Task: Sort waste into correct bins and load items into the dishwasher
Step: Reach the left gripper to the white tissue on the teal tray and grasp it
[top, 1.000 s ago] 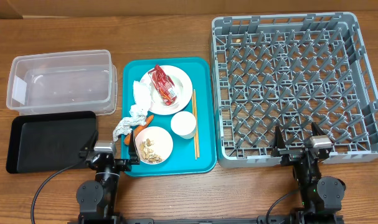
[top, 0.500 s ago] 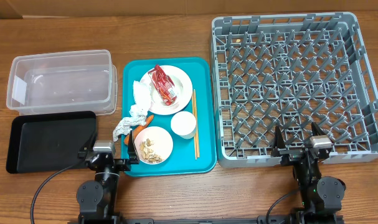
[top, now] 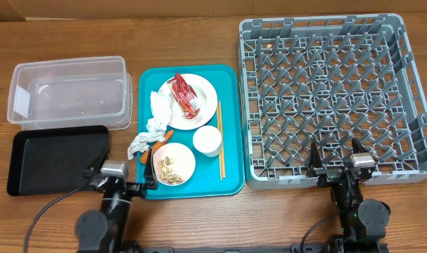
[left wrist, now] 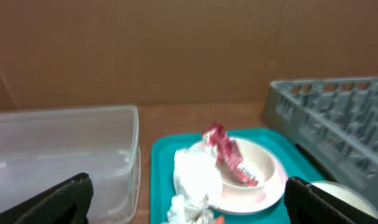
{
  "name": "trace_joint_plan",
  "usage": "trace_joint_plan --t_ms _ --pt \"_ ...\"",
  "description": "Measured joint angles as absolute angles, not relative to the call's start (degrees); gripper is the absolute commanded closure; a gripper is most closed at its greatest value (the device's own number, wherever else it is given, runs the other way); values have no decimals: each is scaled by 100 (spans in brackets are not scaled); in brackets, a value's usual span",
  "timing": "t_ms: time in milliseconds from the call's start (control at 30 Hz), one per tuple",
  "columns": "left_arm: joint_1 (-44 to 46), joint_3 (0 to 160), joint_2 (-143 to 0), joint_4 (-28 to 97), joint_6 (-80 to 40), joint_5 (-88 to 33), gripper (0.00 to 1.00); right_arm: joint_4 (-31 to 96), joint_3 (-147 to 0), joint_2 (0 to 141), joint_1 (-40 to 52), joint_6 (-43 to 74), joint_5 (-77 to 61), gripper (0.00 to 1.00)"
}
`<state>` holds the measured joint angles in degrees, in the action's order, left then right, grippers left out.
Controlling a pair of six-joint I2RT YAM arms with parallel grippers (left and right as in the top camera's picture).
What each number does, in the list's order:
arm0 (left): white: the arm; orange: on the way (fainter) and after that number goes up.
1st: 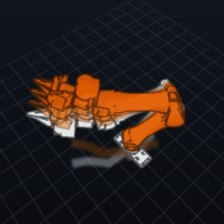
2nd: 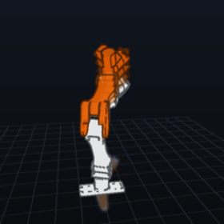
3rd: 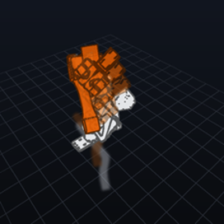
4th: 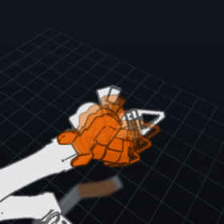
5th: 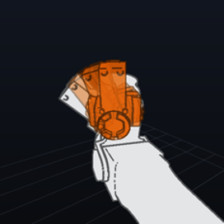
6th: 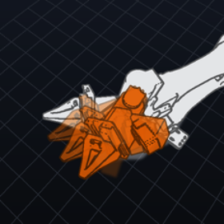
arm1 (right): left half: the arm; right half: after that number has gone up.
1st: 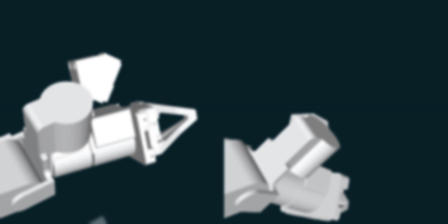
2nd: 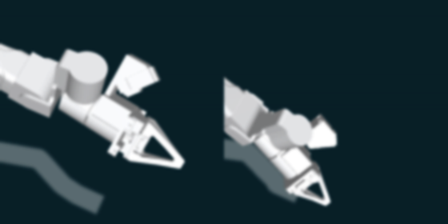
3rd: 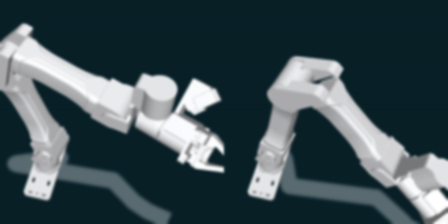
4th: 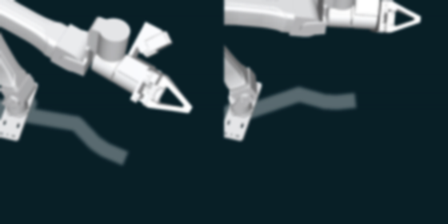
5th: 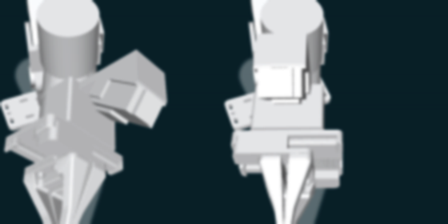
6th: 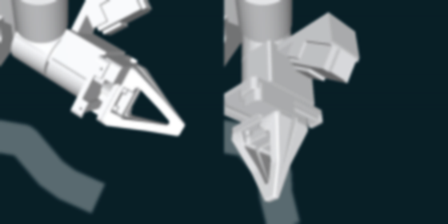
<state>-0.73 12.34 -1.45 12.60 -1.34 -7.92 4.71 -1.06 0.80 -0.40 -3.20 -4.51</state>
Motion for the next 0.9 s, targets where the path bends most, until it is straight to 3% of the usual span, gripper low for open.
trace_joint_plan --t_ms 300,700,900 --pt "-73 3616 -2023 2552 -134 -972 0 471 -106 80 -40 -325 -451 0" --pt "-73 8031 -6053 6449 -134 -1358 0 471 -106 78 -40 -322 -449 0" --pt "-73 8825 -7389 7406 -134 -1798 0 473 -106 73 -40 -320 -449 0"
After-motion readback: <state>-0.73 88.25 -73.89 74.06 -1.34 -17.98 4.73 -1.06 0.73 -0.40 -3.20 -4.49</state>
